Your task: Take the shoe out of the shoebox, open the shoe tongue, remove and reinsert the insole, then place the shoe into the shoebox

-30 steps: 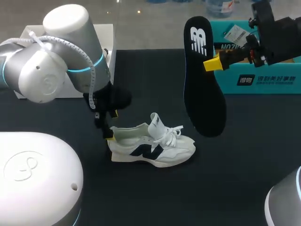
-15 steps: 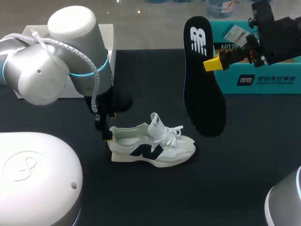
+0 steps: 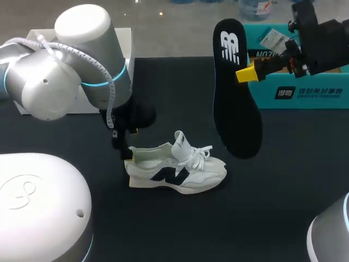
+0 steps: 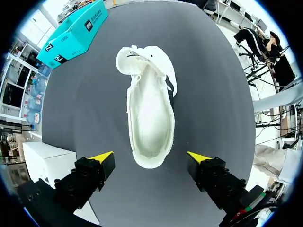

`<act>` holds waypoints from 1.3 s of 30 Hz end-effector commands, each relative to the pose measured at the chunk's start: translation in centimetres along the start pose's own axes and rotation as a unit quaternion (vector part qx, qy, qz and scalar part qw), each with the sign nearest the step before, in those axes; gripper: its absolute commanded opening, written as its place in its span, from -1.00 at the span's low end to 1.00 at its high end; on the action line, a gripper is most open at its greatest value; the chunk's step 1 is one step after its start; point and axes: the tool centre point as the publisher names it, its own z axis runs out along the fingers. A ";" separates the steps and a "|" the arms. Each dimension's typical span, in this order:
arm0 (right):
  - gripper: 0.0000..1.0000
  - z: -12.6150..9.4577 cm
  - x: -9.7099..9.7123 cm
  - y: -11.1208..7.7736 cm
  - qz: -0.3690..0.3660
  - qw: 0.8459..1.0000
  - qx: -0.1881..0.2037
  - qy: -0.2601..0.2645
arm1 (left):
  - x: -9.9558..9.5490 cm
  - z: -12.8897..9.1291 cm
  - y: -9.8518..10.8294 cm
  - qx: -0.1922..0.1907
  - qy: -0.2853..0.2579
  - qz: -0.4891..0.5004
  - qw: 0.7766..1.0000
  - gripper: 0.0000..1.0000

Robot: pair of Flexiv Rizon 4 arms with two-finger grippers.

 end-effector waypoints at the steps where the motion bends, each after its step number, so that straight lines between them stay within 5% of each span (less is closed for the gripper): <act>1: -1.00 0.1 -0.1 0.1 0.000 1.000 0.001 0.001 | -1.0 0.4 -1.0 0.018 0.002 0.016 1.000 1.00; 18: -1.00 0.1 -0.1 0.1 0.000 1.000 0.001 0.001 | -4.3 5.8 -7.7 0.078 0.024 0.042 0.996 1.00; 29: -1.00 0.1 -0.1 0.1 0.000 1.000 0.001 0.001 | -5.1 7.8 -9.4 0.081 0.030 0.050 0.995 1.00; 33: -1.00 0.1 -0.1 0.1 0.000 1.000 0.001 0.001 | -5.0 8.7 -9.4 0.076 0.033 0.052 0.995 0.82; 35: -1.00 0.1 -0.1 0.1 0.000 1.000 0.001 0.001 | -5.1 9.0 -9.3 0.081 0.037 0.052 0.995 0.33; 38: -1.00 0.1 -0.1 0.1 0.000 1.000 0.001 0.001 | -5.2 9.5 -9.2 0.079 0.040 0.049 0.995 0.25; 39: -1.00 0.1 -0.1 0.1 0.000 1.000 0.001 0.001 | -5.3 9.7 -9.2 0.075 0.043 0.046 0.995 0.02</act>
